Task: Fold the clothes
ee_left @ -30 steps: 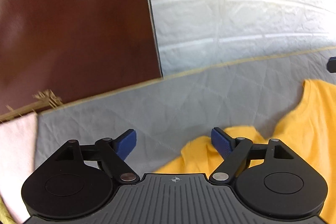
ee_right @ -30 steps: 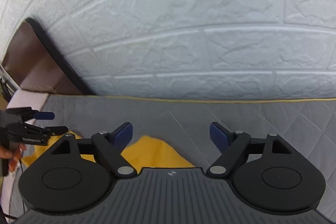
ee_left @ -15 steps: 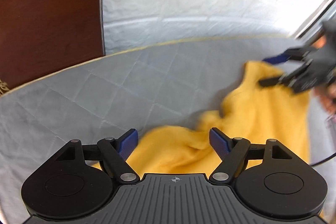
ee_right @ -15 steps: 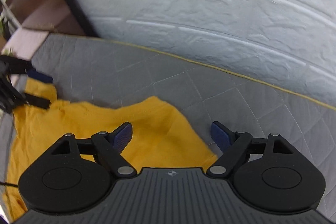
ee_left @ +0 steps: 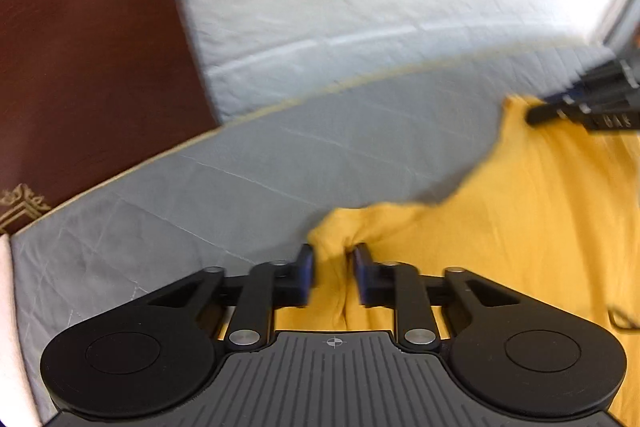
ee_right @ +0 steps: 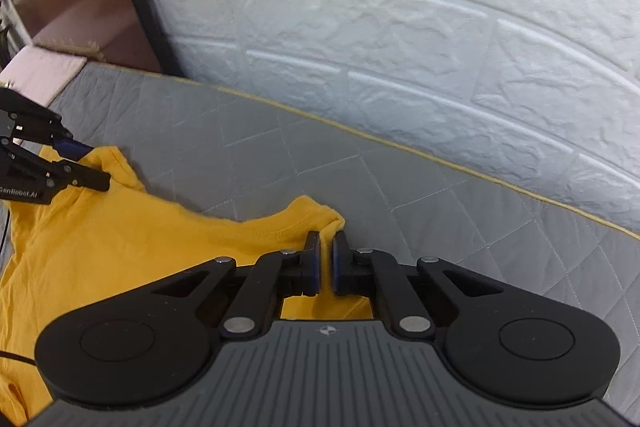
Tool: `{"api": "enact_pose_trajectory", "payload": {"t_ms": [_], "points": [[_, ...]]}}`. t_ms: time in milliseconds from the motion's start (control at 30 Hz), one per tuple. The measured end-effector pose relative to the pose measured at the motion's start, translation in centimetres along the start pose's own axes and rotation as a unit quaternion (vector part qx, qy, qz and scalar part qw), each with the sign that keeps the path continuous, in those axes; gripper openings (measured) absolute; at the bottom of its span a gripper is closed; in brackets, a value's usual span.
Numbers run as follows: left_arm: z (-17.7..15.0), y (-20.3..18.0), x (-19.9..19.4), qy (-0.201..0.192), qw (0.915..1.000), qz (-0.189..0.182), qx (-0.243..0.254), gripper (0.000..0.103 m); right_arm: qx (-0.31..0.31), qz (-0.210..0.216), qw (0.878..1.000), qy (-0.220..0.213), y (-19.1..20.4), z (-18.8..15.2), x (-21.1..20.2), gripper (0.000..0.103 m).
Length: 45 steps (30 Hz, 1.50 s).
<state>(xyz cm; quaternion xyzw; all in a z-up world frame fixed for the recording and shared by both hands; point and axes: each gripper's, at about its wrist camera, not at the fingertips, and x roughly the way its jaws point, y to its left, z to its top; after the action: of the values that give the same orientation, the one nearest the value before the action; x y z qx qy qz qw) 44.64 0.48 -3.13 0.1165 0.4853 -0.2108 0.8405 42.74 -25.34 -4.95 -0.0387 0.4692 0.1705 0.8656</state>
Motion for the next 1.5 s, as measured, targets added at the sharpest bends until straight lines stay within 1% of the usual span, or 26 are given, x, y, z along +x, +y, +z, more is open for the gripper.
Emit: {"api": "enact_pose_trajectory", "payload": {"t_ms": [67,200,333,400,433,467,500,533,567,600,633,700,733,833,867,933,1000,1100,1167,1267,1300,1333,1367,1400,1467,1500], "points": [[-0.1,0.2,0.2,-0.014,0.9994,0.028,-0.015,0.004,0.011,-0.008,1.0,-0.017,-0.3,0.1,-0.5,0.006],[-0.2,1.0,-0.4,-0.045,0.9963,0.051,-0.052,0.004,0.016,-0.028,0.998,-0.051,-0.2,0.4,-1.3,0.006],[0.3,2.2,-2.0,-0.098,0.9857,0.088,-0.105,0.004,0.03,-0.073,0.992,-0.1,0.0,1.1,-2.1,0.006],[0.9,2.0,-1.9,-0.106,0.9807,0.116,-0.116,0.009,0.036,-0.094,0.988,-0.121,0.5,1.8,-2.2,0.007],[1.3,1.6,-1.2,-0.1,0.9791,0.136,-0.113,0.023,0.034,-0.103,0.987,-0.117,0.8,2.3,-1.8,0.016],[1.5,1.0,-0.8,-0.095,0.9771,0.159,-0.105,0.049,0.026,-0.119,0.987,-0.101,1.2,2.7,-1.0,0.026],[1.4,0.3,-0.6,-0.089,0.9746,0.183,-0.093,0.058,0.021,-0.144,0.985,-0.095,1.6,2.7,-0.5,0.041],[1.1,-0.2,-0.8,-0.088,0.9727,0.198,-0.084,0.066,0.018,-0.171,0.98,-0.099,1.9,2.5,-0.4,0.046],[0.7,-0.4,-1.2,-0.091,0.9716,0.204,-0.078,0.074,0.022,-0.182,0.977,-0.107,2.0,2.1,-0.8,0.059],[0.2,-0.5,-1.8,-0.097,0.97,0.209,-0.077,0.078,0.033,-0.179,0.976,-0.118,1.7,1.7,-1.4,0.072],[-0.5,-0.3,-3.0,-0.111,0.9672,0.211,-0.086,0.083,0.048,-0.176,0.974,-0.133,1.3,1.0,-2.5,0.073],[-2.3,0.4,-6.3,-0.147,0.9596,0.209,-0.117,0.085,0.077,-0.148,0.971,-0.172,0.5,-0.7,-5.3,0.072],[-3.1,0.8,-7.8,-0.166,0.9555,0.201,-0.138,0.086,0.09,-0.124,0.97,-0.19,0.2,-1.6,-6.9,0.072],[-7.1,1.0,-13.6,-0.233,0.9417,0.138,-0.2,0.087,0.133,-0.009,0.965,-0.225,-0.2,-5.1,-12.0,0.072],[-8.7,0.6,-15.7,-0.256,0.9358,0.114,-0.213,0.088,0.141,0.031,0.961,-0.236,0.1,-6.6,-14.0,0.072],[-12.3,-0.6,-20.0,-0.304,0.921,0.073,-0.233,0.089,0.134,0.08,0.95,-0.271,1.1,-9.7,-17.8,0.072],[-16.4,-2.7,-24.5,-0.351,0.9051,0.052,-0.234,0.09,0.12,0.107,0.935,-0.315,2.4,-13.0,-22.0,0.072],[-22.9,-6.6,-31.2,-0.414,0.8827,0.045,-0.218,0.095,0.114,0.145,0.903,-0.389,3.5,-17.9,-28.5,0.074],[-26.4,-8.4,-34.7,-0.434,0.8743,0.042,-0.213,0.103,0.114,0.161,0.878,-0.435,4.0,-21.3,-32.4,0.079],[-31.3,-10.7,-39.5,-0.456,0.8644,0.037,-0.209,0.103,0.105,0.179,0.857,-0.472,4.8,-26.0,-36.9,0.081],[-32.9,-11.5,-41.1,-0.463,0.8609,0.035,-0.208,0.103,0.1,0.187,0.853,-0.478,5.2,-27.5,-38.1,0.081],[-34.5,-12.2,-42.8,-0.47,0.8575,0.033,-0.207,0.103,0.103,0.207,0.849,-0.476,5.3,-28.5,-38.7,0.081],[-35.8,-12.7,-44.0,-0.475,0.8545,0.02,-0.21,0.103,0.112,0.235,0.844,-0.469,5.3,-29.2,-38.9,0.082],[-36.8,-13.0,-44.8,-0.477,0.8516,-0.002,-0.216,0.103,0.12,0.264,0.838,-0.462,5.2,-29.9,-39.2,0.085],[-38.2,-13.0,-45.3,-0.475,0.8464,-0.069,-0.23,0.103,0.138,0.339,0.832,-0.417,5.3,-30.0,-38.2,0.089],[-38.7,-13.0,-44.8,-0.468,0.8437,-0.104,-0.242,0.103,0.146,0.355,0.84,-0.383,5.7,-29.6,-36.9,0.094]]}}
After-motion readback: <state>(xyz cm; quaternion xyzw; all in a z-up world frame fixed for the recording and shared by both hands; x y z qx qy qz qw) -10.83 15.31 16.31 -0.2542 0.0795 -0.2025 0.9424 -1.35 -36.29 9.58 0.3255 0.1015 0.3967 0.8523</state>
